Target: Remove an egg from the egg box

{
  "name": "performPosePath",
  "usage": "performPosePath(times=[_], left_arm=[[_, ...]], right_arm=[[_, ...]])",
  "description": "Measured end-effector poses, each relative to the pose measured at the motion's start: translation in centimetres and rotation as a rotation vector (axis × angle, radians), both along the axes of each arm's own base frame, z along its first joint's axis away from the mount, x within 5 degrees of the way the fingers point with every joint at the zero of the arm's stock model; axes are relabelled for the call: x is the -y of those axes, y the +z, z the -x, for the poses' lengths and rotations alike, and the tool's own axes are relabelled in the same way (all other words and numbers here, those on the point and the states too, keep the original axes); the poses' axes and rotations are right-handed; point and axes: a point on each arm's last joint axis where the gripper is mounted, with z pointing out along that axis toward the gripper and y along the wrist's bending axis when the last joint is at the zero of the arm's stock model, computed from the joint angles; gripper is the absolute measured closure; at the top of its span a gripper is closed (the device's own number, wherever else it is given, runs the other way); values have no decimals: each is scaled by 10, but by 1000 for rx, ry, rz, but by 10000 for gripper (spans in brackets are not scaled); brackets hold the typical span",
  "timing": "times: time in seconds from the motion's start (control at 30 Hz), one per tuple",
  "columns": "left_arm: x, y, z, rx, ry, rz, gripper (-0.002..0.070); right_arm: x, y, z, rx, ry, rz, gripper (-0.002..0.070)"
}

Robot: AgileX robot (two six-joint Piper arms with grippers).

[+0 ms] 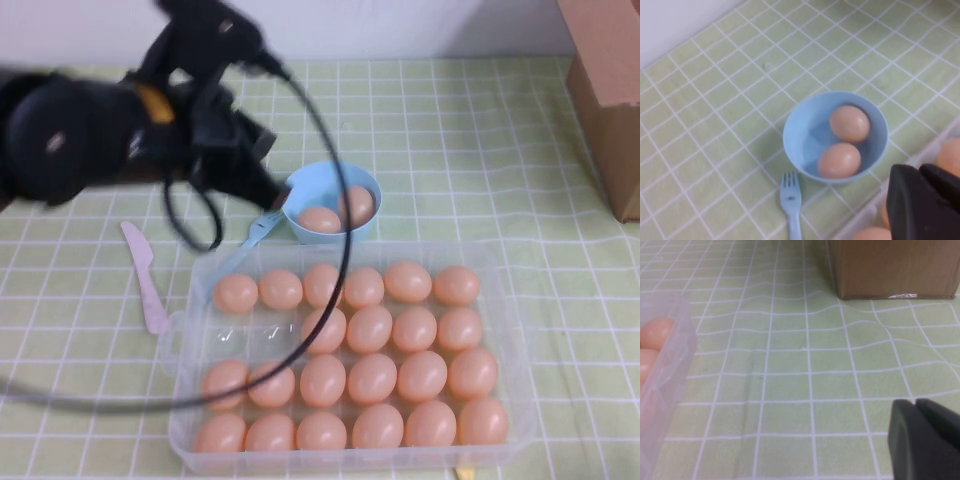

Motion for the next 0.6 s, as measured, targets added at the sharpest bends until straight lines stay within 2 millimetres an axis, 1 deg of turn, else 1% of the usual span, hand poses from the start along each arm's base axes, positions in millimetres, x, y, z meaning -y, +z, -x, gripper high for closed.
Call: performPosePath(times=[0.13, 0.23, 0.4, 0.5, 0.6], left_arm=[[-25, -5, 41, 36, 12, 35, 676], [-42, -12, 69, 50, 34, 79, 675], [-66, -29, 111, 34, 48, 111, 676], [-76, -37, 131, -47, 71, 129, 676], [-85, -40, 145, -107, 90, 120, 676]], right_arm=[[0, 0, 0, 0, 0, 0, 694], [0, 0, 0, 0, 0, 0, 694], [0, 0, 0, 0, 0, 0, 694], [0, 0, 0, 0, 0, 0, 694], [0, 0, 0, 0, 0, 0, 694]])
